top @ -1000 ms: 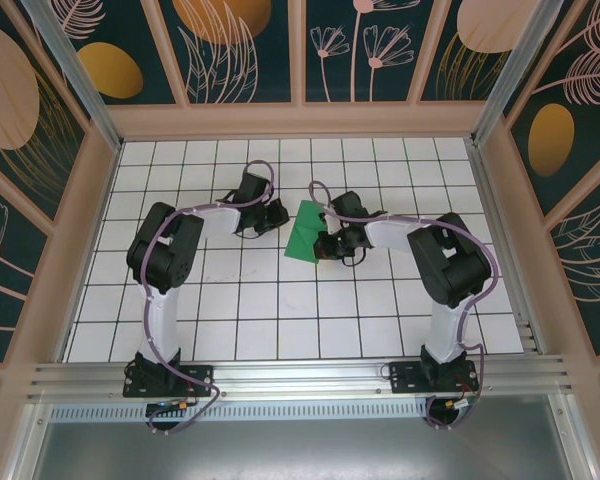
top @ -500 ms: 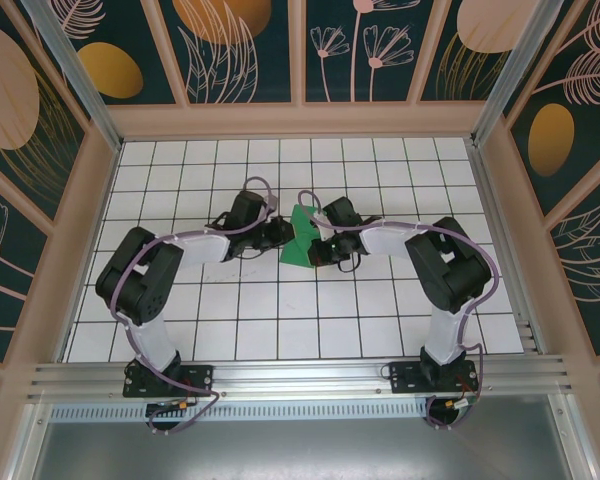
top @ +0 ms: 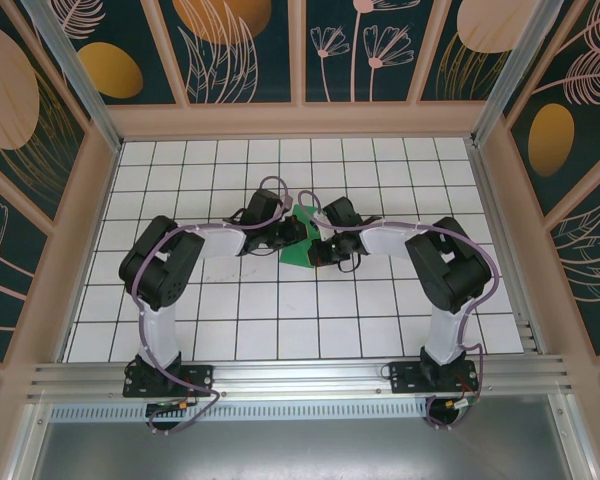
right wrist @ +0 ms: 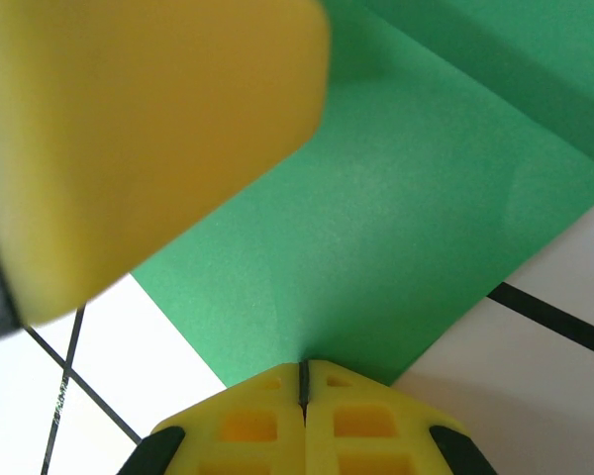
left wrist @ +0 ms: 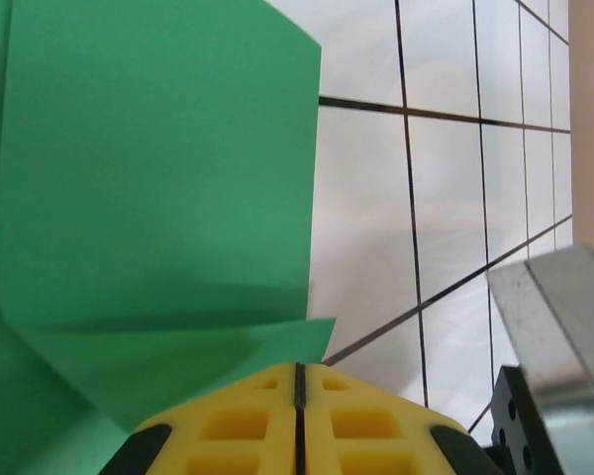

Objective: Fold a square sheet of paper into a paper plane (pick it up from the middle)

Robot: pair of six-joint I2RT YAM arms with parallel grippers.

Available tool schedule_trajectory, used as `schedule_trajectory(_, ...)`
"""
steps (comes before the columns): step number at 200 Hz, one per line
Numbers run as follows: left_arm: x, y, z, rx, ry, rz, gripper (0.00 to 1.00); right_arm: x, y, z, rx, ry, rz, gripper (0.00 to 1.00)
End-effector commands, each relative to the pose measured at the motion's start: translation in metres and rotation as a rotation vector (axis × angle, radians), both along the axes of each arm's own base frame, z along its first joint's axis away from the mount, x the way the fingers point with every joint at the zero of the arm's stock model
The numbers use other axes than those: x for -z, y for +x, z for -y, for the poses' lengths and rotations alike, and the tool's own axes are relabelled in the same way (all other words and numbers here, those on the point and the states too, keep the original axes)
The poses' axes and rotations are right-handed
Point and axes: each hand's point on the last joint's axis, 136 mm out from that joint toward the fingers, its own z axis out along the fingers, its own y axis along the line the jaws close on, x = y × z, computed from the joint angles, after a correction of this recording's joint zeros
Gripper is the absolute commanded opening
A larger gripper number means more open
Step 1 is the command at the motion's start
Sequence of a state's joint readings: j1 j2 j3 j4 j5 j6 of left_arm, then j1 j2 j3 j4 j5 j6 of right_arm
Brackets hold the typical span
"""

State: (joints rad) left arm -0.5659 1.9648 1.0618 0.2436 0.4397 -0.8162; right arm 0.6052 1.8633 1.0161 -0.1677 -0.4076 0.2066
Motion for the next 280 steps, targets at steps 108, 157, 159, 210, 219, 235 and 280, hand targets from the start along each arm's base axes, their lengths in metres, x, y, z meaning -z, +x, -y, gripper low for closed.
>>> schedule_trajectory(108, 0.056, 0.010, -0.037, -0.128, 0.249, -0.081, 0.09, 0.056, -0.054, 0.042, -0.021, -0.236, -0.197, 0.00)
schedule_trajectory(157, 0.059, 0.024, -0.056, -0.155, 0.257, -0.078, 0.09, 0.062, -0.056, 0.048, -0.012, -0.265, -0.208, 0.00)
schedule_trajectory(159, 0.060, 0.025, -0.057, -0.155, 0.256, -0.078, 0.09, 0.063, -0.056, 0.049, -0.013, -0.267, -0.209, 0.00)
schedule_trajectory(210, 0.063, 0.031, -0.073, -0.180, 0.278, -0.090, 0.09, 0.063, -0.056, 0.051, -0.005, -0.270, -0.211, 0.00)
schedule_trajectory(219, 0.063, 0.033, -0.076, -0.186, 0.280, -0.088, 0.09, 0.062, -0.055, 0.051, -0.005, -0.267, -0.210, 0.00)
schedule_trajectory(235, 0.063, 0.036, -0.079, -0.189, 0.279, -0.085, 0.09, 0.061, -0.055, 0.051, -0.003, -0.262, -0.208, 0.00)
schedule_trajectory(280, 0.071, 0.026, -0.072, -0.138, 0.247, -0.112, 0.08, 0.034, -0.034, 0.028, 0.004, -0.139, -0.164, 0.00)
